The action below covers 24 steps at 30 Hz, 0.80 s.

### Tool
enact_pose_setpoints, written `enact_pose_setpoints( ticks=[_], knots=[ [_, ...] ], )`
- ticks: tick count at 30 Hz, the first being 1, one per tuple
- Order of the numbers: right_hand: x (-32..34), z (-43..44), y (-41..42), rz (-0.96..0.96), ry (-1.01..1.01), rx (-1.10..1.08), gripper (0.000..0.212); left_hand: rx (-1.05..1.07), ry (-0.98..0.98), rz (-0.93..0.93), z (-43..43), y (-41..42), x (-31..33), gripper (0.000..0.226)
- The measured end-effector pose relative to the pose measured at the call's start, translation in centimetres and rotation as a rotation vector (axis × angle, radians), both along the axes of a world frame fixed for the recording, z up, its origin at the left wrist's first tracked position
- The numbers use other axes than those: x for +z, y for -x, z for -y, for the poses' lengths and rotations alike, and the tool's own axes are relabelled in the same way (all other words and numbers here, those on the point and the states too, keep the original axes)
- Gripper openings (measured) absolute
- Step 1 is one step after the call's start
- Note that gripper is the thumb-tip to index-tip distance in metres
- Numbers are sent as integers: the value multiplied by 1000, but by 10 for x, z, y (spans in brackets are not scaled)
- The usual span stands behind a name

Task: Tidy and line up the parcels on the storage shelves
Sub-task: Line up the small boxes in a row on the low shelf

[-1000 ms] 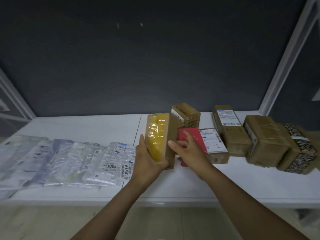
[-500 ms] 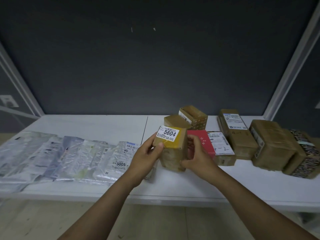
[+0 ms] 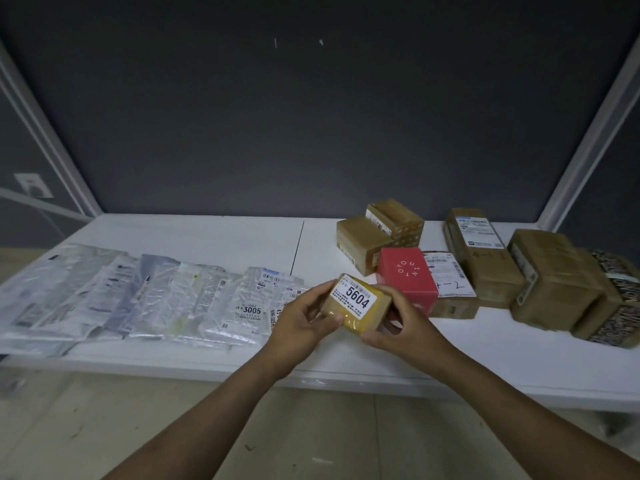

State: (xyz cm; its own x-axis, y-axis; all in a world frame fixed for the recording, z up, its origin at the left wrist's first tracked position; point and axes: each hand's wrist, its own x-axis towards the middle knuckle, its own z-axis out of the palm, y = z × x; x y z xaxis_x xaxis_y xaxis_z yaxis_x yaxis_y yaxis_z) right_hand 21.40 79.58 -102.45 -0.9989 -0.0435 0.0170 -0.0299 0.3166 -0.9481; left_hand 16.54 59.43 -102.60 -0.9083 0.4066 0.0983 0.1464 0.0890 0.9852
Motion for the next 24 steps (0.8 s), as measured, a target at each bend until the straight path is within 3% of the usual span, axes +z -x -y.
enact_pose_setpoints(
  ticks=[3,7,13,15,20,24],
  knots=[
    [-6,-1,-3,-36,-2,-52,60,-33,40,-62,0,3,-6,54],
    [-23,1,1,-43,-188,-23,60,-116,172,-128,-4,8,-24,53],
    [-51,-5,10,52,-265,16,92,-70,110,29,-13,9,-44,66],
    [-53,-3,11,48,-307,40,89,-47,135,3,-12,12,-47,63],
    [-59,12,22,-58,-413,64,85,-24,429,-271,2,20,-47,57],
    [-54,20,29,-67,-405,32,78,56,407,-217,13,23,-50,57]
  ],
)
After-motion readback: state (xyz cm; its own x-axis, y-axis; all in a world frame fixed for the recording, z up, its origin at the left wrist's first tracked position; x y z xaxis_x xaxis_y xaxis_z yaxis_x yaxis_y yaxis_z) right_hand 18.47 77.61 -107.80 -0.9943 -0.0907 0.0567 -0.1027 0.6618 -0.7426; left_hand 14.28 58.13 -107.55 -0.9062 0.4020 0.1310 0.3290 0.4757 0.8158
